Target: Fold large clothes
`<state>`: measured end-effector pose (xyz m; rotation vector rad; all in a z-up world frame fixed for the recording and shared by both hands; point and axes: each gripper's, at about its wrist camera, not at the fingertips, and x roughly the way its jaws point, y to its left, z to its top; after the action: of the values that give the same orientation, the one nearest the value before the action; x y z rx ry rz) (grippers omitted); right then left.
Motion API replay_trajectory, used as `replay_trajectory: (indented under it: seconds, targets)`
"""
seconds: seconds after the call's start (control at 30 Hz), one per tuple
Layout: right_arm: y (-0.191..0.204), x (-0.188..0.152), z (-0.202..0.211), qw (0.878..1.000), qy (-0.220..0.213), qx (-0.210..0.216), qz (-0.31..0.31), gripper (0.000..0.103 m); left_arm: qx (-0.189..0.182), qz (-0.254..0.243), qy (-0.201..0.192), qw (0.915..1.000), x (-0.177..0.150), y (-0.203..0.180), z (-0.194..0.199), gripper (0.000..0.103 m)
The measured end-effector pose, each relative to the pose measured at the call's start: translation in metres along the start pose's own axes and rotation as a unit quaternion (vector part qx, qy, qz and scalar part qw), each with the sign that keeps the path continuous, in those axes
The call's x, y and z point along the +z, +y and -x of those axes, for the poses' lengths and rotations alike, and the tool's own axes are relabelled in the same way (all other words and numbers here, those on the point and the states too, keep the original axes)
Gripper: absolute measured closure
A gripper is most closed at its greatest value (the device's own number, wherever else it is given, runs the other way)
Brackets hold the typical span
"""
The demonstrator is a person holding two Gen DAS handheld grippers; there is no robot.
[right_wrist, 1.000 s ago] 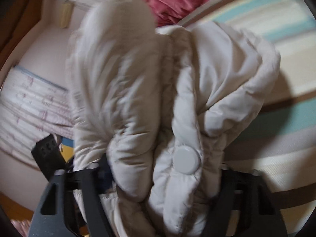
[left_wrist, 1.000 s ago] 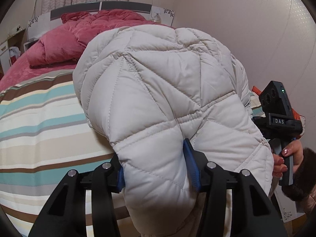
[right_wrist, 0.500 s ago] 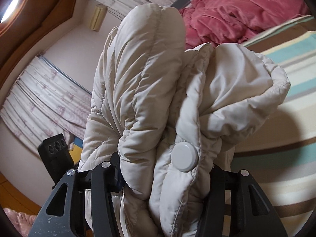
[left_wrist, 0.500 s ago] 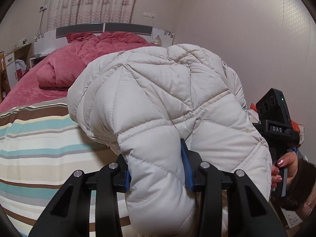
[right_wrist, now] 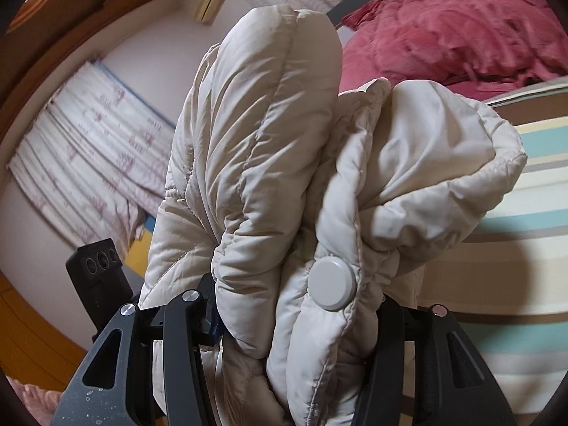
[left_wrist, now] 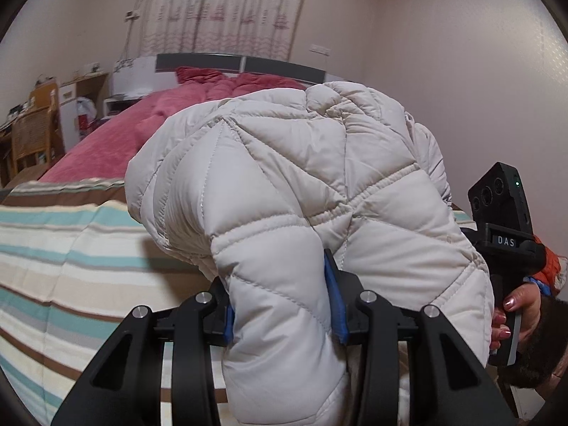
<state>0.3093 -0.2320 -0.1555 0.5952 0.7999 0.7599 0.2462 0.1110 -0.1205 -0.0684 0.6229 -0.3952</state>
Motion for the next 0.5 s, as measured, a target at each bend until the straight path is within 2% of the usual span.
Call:
replay_trajectory:
  seconds: [0.2, 0.27, 0.37, 0.5]
  targets:
    - [0.022, -0.012, -0.070, 1.000, 0.020, -0.012, 0.016, 0.051, 0.043, 0.050, 0.009, 0.9978, -0.023, 0.063, -0.004, 0.062]
    - [0.021, -0.016, -0.088, 0.999, 0.021, -0.032, 0.011, 0.045, 0.063, 0.073, 0.018, 0.9952, -0.030, 0.084, -0.013, 0.055]
    - [0.008, -0.021, -0.110, 0.995, 0.022, -0.092, -0.008, 0.031, 0.080, 0.098, 0.035, 0.9913, -0.038, 0.105, -0.033, 0.043]
    - [-0.007, -0.021, -0.112, 0.993, 0.002, -0.107, -0.043, 0.029, 0.095, 0.109, 0.032, 0.9890, -0.050, 0.111, -0.042, 0.031]
